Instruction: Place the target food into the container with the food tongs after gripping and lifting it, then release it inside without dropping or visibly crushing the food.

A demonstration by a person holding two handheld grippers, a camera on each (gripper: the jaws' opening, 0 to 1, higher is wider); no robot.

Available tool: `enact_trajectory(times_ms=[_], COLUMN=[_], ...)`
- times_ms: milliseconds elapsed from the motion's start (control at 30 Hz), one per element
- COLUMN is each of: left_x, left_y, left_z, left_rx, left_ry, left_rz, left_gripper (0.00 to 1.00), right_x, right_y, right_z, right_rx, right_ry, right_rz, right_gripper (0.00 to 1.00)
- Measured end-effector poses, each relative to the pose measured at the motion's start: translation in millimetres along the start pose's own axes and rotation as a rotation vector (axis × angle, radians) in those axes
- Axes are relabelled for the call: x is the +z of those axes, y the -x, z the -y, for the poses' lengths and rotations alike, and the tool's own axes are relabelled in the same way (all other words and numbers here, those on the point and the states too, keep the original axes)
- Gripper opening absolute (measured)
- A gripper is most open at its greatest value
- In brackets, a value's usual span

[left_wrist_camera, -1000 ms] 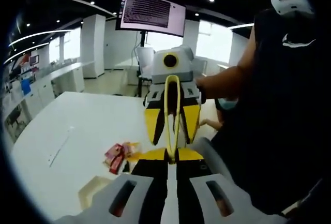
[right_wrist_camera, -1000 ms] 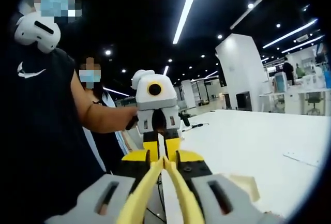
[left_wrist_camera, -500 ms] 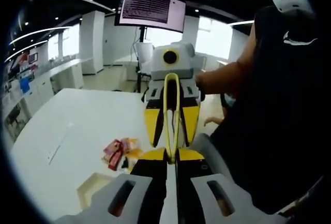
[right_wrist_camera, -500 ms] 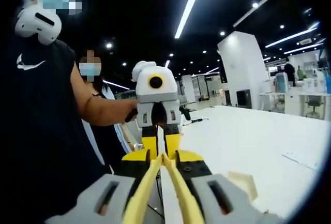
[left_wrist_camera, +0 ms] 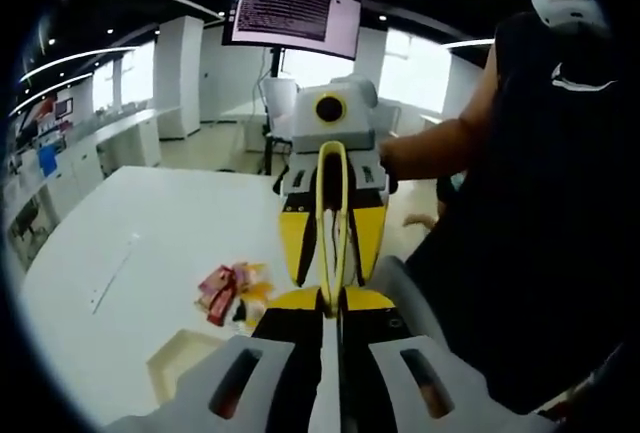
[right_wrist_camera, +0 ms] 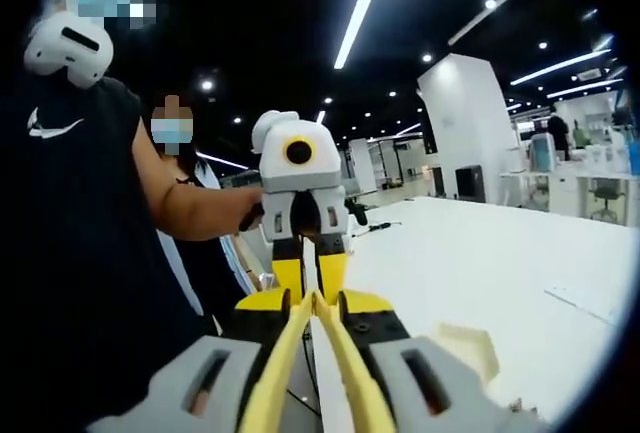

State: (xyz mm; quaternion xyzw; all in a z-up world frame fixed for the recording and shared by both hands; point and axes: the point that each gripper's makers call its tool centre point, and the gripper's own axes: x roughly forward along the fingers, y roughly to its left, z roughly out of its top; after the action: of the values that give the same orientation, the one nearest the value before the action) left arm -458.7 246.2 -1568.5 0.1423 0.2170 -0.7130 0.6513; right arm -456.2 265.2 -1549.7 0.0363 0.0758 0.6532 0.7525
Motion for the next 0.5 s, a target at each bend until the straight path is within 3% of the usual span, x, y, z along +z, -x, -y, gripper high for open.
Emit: enact_trajectory(times_ms=[100, 200, 500], left_x=[1.6, 3.4, 10.4], left_y=[1, 1, 3], left_z=[-3.4, -8.7, -13.8], left_rx=[0.01, 0.041, 0.078], left_ry=[-0.014, -0.054, -0.06], left_rz=[0.018, 0.052, 0.111], left_gripper=[0.02, 0.1, 0.23], right_x=[2.1, 2.5, 5.9], right_y=[1, 2, 6], right_z=[0, 6, 13], right_rx=[-0.028, -0.053, -0.078], right_ry=[0.015, 0.015, 0.023], right_rz=[0.007, 0.002, 0.015], right_gripper=[0.18, 0.2, 0.25])
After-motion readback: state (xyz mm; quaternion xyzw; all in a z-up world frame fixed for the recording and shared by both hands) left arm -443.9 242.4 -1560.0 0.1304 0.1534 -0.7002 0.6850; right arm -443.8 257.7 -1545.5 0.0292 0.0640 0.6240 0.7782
